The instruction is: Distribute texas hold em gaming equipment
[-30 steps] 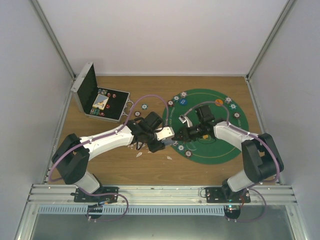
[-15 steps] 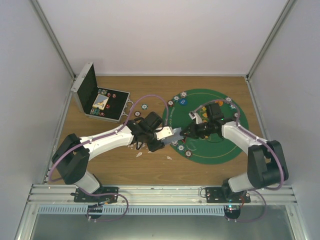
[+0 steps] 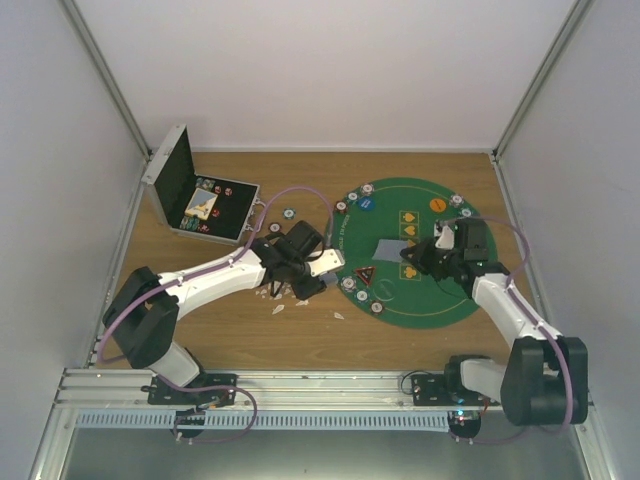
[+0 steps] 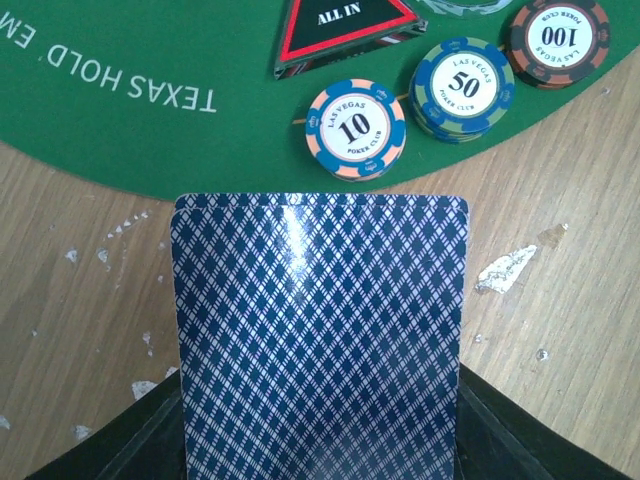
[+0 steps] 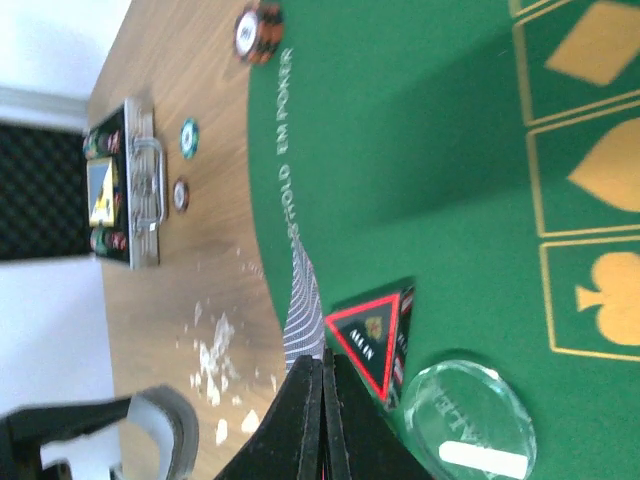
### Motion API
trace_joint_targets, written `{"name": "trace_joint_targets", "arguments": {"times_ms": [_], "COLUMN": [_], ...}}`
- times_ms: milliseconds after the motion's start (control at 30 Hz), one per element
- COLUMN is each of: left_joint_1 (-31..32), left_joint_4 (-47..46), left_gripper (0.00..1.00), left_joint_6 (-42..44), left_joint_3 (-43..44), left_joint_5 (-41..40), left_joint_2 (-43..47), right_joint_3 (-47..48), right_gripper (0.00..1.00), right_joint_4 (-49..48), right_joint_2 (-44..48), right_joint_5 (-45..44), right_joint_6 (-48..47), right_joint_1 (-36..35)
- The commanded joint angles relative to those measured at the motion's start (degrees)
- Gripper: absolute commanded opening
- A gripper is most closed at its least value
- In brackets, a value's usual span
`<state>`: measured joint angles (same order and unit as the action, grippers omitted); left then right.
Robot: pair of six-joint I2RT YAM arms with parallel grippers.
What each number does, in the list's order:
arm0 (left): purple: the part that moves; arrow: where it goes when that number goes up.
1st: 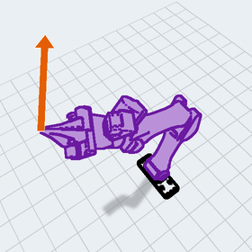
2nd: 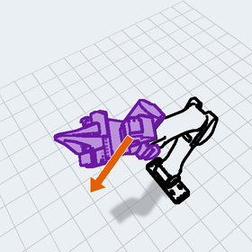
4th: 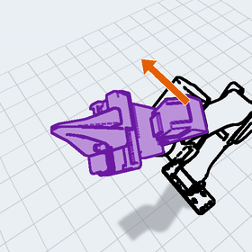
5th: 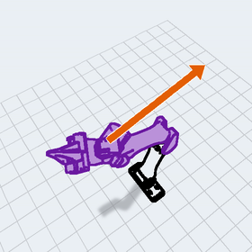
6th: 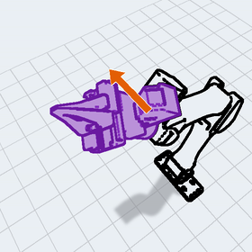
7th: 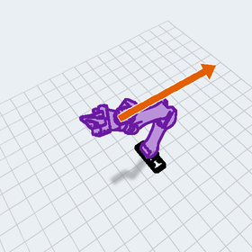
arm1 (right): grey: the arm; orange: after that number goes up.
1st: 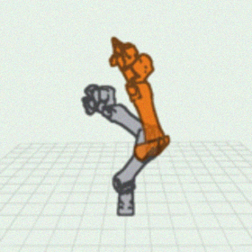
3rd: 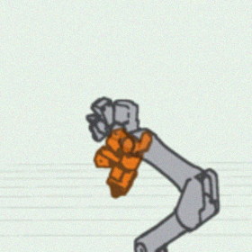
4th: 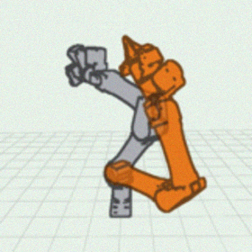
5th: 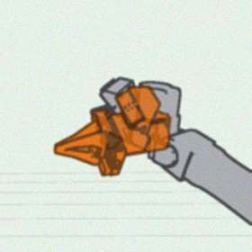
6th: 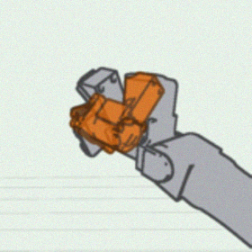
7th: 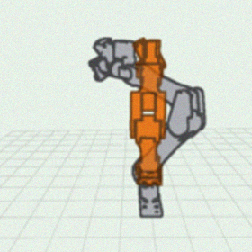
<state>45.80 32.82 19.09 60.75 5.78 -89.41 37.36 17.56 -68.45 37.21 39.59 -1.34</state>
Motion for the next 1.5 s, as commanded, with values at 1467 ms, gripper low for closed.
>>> {"name": "trace_joint_targets", "arguments": {"times_ms": [1467], "left_joint_1": [-5.17], "left_joint_4": [-5.88], "left_gripper": [0.57], "left_joint_6": [-0.55], "left_joint_3": [-3.36], "left_joint_5": [0.75], "left_joint_2": [4.06], "right_joint_3": [36.36], "right_gripper": [0.01], "right_joint_4": [-16.34], "right_joint_2": [-53.71], "right_joint_5": [-38.38], "right_joint_6": [39.21], "right_joint_1": [-8.63]}}
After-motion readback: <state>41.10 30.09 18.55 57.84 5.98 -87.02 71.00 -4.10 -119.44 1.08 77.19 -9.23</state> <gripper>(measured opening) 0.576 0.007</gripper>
